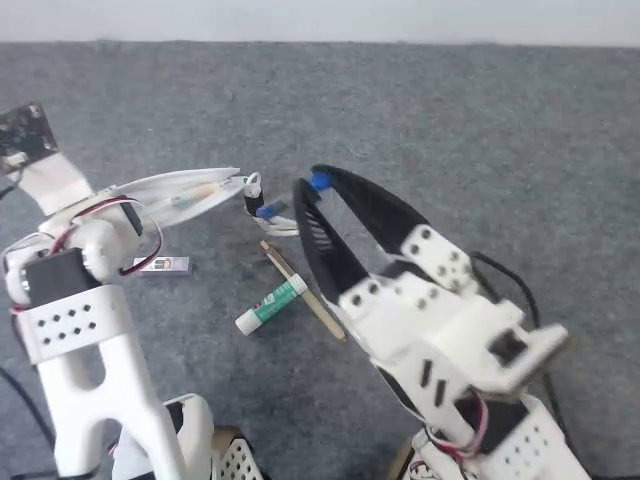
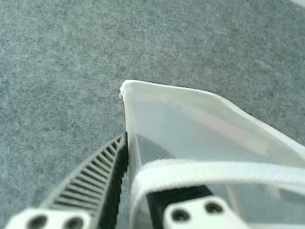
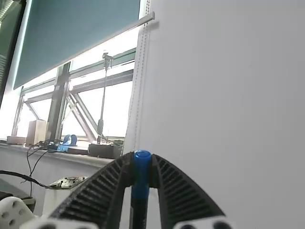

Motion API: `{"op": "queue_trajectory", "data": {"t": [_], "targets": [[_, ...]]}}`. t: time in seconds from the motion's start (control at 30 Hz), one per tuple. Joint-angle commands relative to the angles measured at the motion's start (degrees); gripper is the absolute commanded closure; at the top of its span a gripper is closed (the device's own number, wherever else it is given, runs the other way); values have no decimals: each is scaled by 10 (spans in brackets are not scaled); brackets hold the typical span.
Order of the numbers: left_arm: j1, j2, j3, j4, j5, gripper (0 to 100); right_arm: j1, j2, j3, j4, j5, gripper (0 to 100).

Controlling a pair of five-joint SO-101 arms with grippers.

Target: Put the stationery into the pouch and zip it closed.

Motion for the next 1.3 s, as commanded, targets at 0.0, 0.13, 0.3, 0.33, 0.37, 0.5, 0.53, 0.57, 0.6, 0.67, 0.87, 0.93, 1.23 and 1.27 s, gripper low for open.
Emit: {"op": "queue_trajectory", "data": {"t": [0.0,0.13,0.3,0.33,0.37,0.5,0.53,0.57,0.6,0.67,0.87,0.93,1.23,1.27], "targets": [[2,-1,-3,-8,-8,988,-3,38,-33,-57,-2,992],[4,-1,-4,-8,-8,988,-8,89,-33,-119,-2,992],[11,-1,-4,-8,-8,988,-38,163,-77,-140,-1,992],[11,-1,-4,-8,-8,988,-44,178,-90,-141,-1,992],[11,-1,-4,-8,-8,988,-48,194,-102,-141,-1,992],[11,-1,-3,-8,-8,988,-51,257,-143,-141,-1,992],[11,-1,-3,-8,-8,988,-51,273,-150,-141,-1,992],[11,-1,-3,-8,-8,988,-50,289,-157,-142,-1,992],[11,-1,-3,-8,-8,988,-50,304,-163,-143,-1,992],[11,-1,-2,-8,-8,988,-49,332,-165,-166,-1,992],[11,-1,-2,-8,-8,988,-47,414,-166,-233,0,992],[10,-1,-1,-8,-8,988,-47,436,-163,-232,0,992],[10,-1,-1,-8,-9,988,-47,483,-95,-235,2,992],[10,-1,-1,-8,-9,988,-48,487,-89,-235,11,992]]}}
